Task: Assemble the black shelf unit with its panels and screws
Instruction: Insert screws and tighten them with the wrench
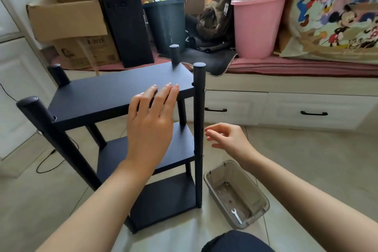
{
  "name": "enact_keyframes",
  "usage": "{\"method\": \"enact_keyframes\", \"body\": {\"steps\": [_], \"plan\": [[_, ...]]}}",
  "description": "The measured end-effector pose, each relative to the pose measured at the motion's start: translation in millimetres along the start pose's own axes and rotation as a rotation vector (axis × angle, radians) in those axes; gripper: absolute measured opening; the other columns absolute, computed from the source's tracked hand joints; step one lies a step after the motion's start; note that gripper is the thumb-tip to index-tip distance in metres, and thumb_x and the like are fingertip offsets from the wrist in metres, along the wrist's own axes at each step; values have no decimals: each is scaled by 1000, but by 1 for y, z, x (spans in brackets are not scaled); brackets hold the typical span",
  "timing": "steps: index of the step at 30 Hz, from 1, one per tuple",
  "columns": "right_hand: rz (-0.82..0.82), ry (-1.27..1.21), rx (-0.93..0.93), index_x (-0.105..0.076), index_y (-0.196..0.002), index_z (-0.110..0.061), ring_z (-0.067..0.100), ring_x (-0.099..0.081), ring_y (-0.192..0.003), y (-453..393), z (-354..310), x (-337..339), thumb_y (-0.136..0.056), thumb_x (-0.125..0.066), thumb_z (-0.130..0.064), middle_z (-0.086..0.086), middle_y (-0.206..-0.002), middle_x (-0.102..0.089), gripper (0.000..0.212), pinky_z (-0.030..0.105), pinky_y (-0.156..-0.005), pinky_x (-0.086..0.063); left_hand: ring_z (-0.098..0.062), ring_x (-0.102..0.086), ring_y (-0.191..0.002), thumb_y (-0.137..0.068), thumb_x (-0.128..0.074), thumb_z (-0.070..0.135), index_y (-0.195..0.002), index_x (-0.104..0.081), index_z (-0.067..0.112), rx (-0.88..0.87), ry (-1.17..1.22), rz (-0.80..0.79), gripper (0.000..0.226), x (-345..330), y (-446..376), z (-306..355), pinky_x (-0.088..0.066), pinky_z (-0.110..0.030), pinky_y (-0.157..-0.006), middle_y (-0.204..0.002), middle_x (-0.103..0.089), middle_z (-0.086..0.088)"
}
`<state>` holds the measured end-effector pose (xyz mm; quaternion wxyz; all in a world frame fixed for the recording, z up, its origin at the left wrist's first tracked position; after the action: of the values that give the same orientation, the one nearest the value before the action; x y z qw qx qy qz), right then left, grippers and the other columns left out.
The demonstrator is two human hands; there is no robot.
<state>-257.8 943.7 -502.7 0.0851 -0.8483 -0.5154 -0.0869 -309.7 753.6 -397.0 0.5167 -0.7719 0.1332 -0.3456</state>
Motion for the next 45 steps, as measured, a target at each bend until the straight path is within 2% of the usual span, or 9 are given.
{"method": "enact_keyframes", "body": {"steps": [5, 10, 14, 19, 23, 29, 36, 40, 45], "plan": [[-102, 84, -262, -73, -103, -9, 20, -72, -94, 12, 82, 11, -94, -65, -13, 10, -96, -76, 12, 33, -83, -58, -36, -57, -123, -92, -51, 4, -140, -57, 10, 82, -46, -48, 49, -8, 2, 7, -35, -47, -108, -136, -61, -10], [-150, 307, -538, -71, -105, 2, 26, -68, -76, 22, 194, 15, -89, -65, -2, 19, -92, -74, 17, 40, -78, -58, -36, -55, -126, -87, -53, 5, -141, -55, 9, 111, -76, -71, 54, -8, 2, 9, -29, -47, -113, -138, -59, -10], [-244, 652, -629, -73, -101, -5, 19, -66, -84, 25, 260, 7, -89, -67, -14, 11, -96, -75, 16, 31, -77, -52, -36, -57, -124, -83, -59, 3, -137, -59, 8, 140, -102, -46, 54, -8, 1, 14, -31, -49, -113, -135, -62, -9], [-369, 944, -704, -56, -105, -12, 24, -62, -96, 29, 300, 1, -95, -59, -18, 7, -108, -64, 13, 29, -75, -47, -36, -58, -123, -78, -64, 1, -134, -61, 6, 153, -132, -49, 56, -8, -2, 18, -33, -52, -112, -133, -62, -10], [-446, 1052, -728, -56, -120, -11, 22, -59, -92, 35, 326, -11, -93, -42, -3, 6, -113, -61, 31, 32, -75, -48, -37, -57, -124, -77, -65, 0, -132, -61, 6, 180, -131, -56, 56, -9, -3, 20, -32, -53, -113, -134, -62, -10], [-446, 1136, -687, -55, -128, -14, 22, -61, -110, 41, 348, -18, -97, -40, -3, 6, -126, -60, 37, 34, -88, -53, -38, -52, -127, -73, -64, 1, -134, -58, 5, 222, -93, -101, 61, -6, -3, 22, -24, -53, -117, -136, -59, -11], [-484, 1136, -614, -51, -96, -19, 23, -58, -101, 30, 353, -23, -95, -39, 0, 6, -105, -54, 22, 36, -87, -51, -38, -53, -126, -69, -64, -1, -131, -60, 4, 259, -60, -113, 63, -4, -7, 24, -25, -55, -116, -134, -60, -11], [-497, 1096, -621, -55, -125, -6, 26, -60, -109, 26, 359, -27, -97, -43, -3, 12, -125, -60, 30, 36, -94, -51, -37, -53, -126, -67, -64, -3, -131, -60, 4, 279, -40, -109, 64, -3, -8, 25, -25, -56, -116, -133, -61, -10], [-474, 1015, -620, -53, -126, -3, 26, -59, -115, 24, 359, -26, -97, -39, -1, 13, -130, -59, 32, 33, -96, -49, -37, -53, -125, -68, -63, -2, -131, -60, 4, 276, -19, -114, 63, -5, -7, 24, -25, -55, -116, -133, -60, -10]]}}
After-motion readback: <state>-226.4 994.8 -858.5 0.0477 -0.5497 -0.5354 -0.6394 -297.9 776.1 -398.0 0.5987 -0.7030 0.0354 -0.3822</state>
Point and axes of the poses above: each hand's wrist, its own y-axis away from the middle knuckle, its own x-axis out of the back of the hand, z = x × y, the point moved 6 cm from there along -y, towards the middle knuckle
